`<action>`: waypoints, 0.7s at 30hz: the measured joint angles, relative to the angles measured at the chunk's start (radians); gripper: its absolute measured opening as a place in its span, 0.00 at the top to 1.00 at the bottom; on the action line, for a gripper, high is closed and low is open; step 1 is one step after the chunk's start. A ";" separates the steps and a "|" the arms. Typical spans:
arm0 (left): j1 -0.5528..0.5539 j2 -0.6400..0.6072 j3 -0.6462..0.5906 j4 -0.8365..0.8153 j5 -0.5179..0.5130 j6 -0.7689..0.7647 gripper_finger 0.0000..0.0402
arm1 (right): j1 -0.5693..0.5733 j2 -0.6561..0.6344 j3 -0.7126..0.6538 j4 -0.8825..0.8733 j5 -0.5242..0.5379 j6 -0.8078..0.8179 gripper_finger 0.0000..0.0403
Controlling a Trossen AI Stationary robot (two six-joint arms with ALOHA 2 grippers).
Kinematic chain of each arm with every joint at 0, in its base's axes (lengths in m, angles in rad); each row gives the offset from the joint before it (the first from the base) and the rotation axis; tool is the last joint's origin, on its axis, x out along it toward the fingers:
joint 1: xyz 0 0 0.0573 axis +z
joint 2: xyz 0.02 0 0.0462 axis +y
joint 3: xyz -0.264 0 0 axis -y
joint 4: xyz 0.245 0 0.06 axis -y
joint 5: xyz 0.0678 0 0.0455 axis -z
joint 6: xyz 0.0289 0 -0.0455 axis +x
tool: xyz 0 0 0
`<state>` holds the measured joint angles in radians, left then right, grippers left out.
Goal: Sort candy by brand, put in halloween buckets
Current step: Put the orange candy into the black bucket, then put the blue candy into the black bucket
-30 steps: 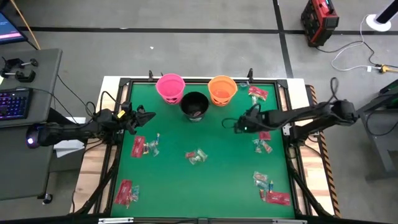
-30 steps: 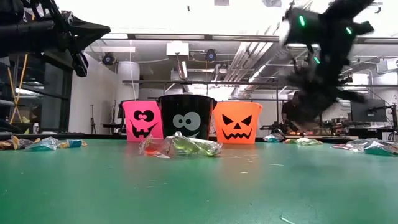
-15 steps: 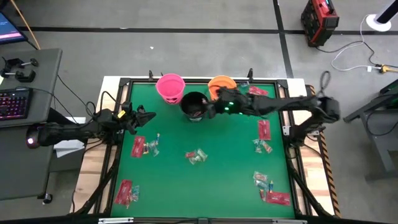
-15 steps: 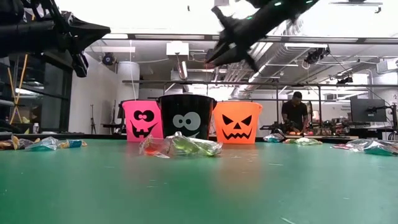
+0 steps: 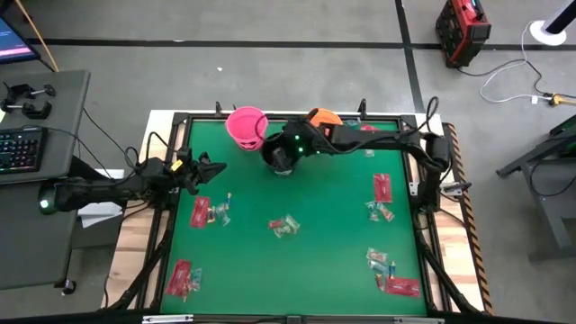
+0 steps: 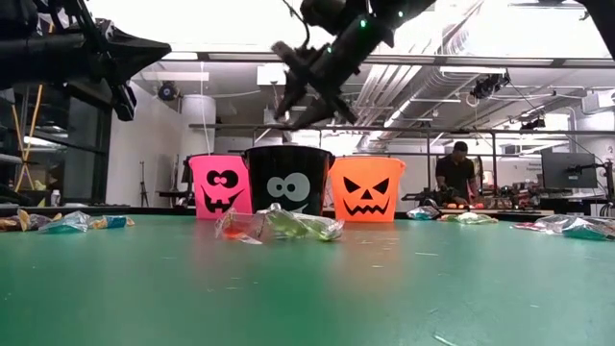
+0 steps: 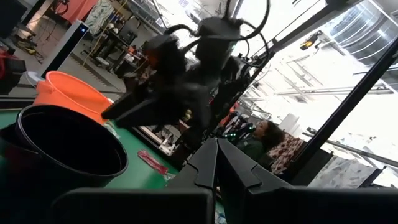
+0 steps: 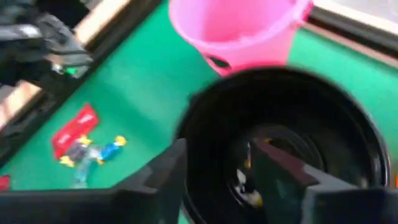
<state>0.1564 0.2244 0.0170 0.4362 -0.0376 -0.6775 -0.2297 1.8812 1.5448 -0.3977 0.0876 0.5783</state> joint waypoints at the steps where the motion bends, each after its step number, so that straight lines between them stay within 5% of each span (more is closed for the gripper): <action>1: 0.000 0.000 0.000 0.000 0.000 0.000 1.00 | -0.003 0.000 0.017 -0.017 -0.026 -0.023 0.51; 6: 0.000 0.000 0.000 0.000 0.000 0.000 1.00 | 0.003 -0.049 0.120 -0.232 -0.280 -0.176 0.40; 12: 0.000 0.000 0.000 -0.002 0.000 0.000 1.00 | 0.174 -0.174 0.105 -0.607 -0.340 -0.259 0.39; 16: 0.000 0.000 0.000 -0.003 0.000 0.000 1.00 | 0.358 -0.270 -0.004 -0.760 -0.339 -0.119 0.38; 21: 0.000 0.000 0.000 -0.007 0.000 0.000 1.00 | 0.625 -0.387 -0.275 -0.695 -0.412 0.264 0.38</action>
<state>0.1565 0.2244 0.0170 0.4297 -0.0376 -0.6776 0.3952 1.4938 1.2702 -1.0924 -0.3246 0.8421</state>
